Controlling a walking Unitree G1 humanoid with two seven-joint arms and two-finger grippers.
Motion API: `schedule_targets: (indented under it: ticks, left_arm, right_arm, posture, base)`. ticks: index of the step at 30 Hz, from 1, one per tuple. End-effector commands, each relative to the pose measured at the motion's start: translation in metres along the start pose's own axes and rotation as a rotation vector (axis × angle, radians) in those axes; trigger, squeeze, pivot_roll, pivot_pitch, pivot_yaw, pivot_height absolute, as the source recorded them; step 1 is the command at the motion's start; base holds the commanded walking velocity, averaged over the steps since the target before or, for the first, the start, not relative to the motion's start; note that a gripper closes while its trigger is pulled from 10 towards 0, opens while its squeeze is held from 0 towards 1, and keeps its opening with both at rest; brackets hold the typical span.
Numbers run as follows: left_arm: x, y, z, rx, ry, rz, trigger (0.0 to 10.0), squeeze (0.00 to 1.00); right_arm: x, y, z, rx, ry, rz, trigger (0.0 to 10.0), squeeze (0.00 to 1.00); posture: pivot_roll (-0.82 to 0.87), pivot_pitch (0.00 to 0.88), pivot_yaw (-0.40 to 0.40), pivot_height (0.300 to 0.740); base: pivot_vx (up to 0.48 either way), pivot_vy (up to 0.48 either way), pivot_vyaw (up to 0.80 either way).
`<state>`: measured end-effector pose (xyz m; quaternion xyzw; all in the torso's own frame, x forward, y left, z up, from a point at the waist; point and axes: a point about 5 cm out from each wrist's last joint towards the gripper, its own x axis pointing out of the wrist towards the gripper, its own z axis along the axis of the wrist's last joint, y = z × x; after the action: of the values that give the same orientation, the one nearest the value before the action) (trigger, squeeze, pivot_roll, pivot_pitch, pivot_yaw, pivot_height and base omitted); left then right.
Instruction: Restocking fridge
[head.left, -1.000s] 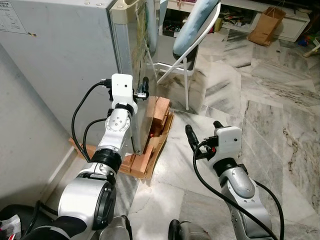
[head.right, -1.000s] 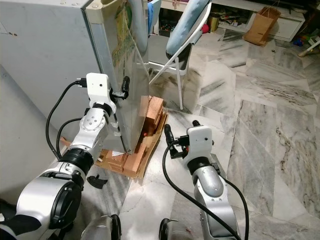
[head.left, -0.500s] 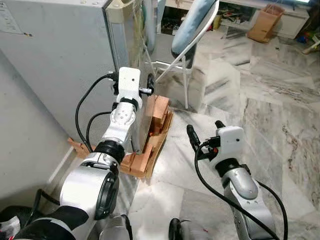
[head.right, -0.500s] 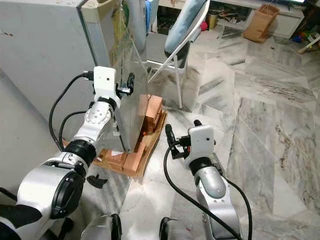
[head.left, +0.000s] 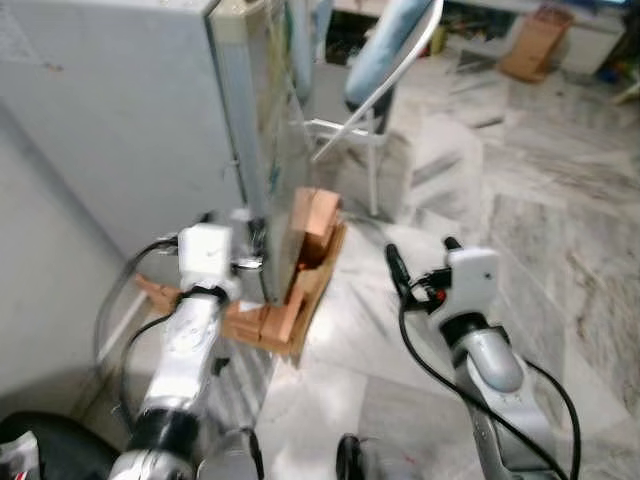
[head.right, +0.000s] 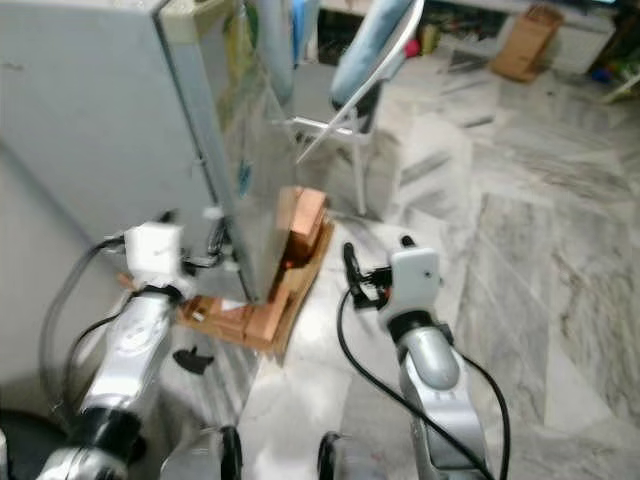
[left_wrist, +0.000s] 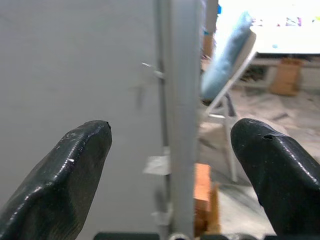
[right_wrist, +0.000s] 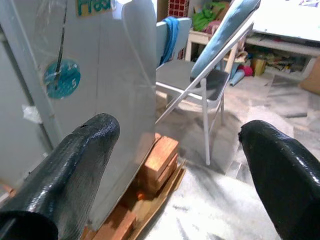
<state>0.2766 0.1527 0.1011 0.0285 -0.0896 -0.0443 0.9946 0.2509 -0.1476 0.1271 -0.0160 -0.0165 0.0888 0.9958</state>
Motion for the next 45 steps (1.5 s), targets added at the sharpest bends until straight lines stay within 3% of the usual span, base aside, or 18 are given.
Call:
schedule_targets:
  ticks: [1,6,10,21,29,39,45]
  left_arm:
    - [-0.016,0.008,0.003,0.037,-0.007,0.019,10.0,0.00]
    - [-0.048,0.027,-0.002,0.077,0.060,0.046,10.0,0.00]
    - [-0.057,0.033,-0.002,0.090,0.087,0.057,10.0,0.00]
    - [-0.054,0.015,0.005,0.045,0.094,0.039,10.0,0.00]
    - [-0.051,0.012,0.006,0.033,0.116,0.034,10.0,0.00]
    - [-0.042,0.020,0.008,0.074,0.113,0.104,10.0,0.00]
    - [-0.023,0.039,0.009,0.112,0.101,0.202,10.0,0.00]
  right_arm:
    - [0.002,-0.003,-0.001,-0.004,-0.004,0.000,10.0,0.00]
    - [0.006,-0.002,-0.005,-0.021,-0.005,0.022,10.0,0.00]
    - [0.011,-0.002,-0.007,-0.017,-0.004,0.025,10.0,0.00]
    - [0.009,-0.002,-0.009,-0.023,0.000,0.045,10.0,0.00]
    - [0.008,-0.003,-0.012,-0.032,0.007,0.051,10.0,0.00]
    - [0.009,-0.001,-0.013,-0.037,0.009,0.073,10.0,0.00]
    - [0.004,0.010,-0.008,-0.061,-0.015,0.157,10.0,0.00]
  posture:
    - [0.07,0.065,-0.002,0.740]
    - [0.10,0.037,-0.016,0.740]
    - [0.12,0.023,-0.023,0.740]
    - [0.10,0.018,-0.039,0.740]
    - [0.09,0.023,-0.040,0.740]
    - [0.09,0.039,-0.044,0.740]
    - [0.07,0.062,-0.044,0.740]
  base:
    - [0.000,0.000,0.00]
    - [0.000,0.000,0.00]
    - [0.203,0.000,0.00]
    - [0.315,0.000,-0.57]
    - [0.326,0.000,-0.45]
    - [0.117,0.000,0.00]
    - [0.000,0.000,0.21]
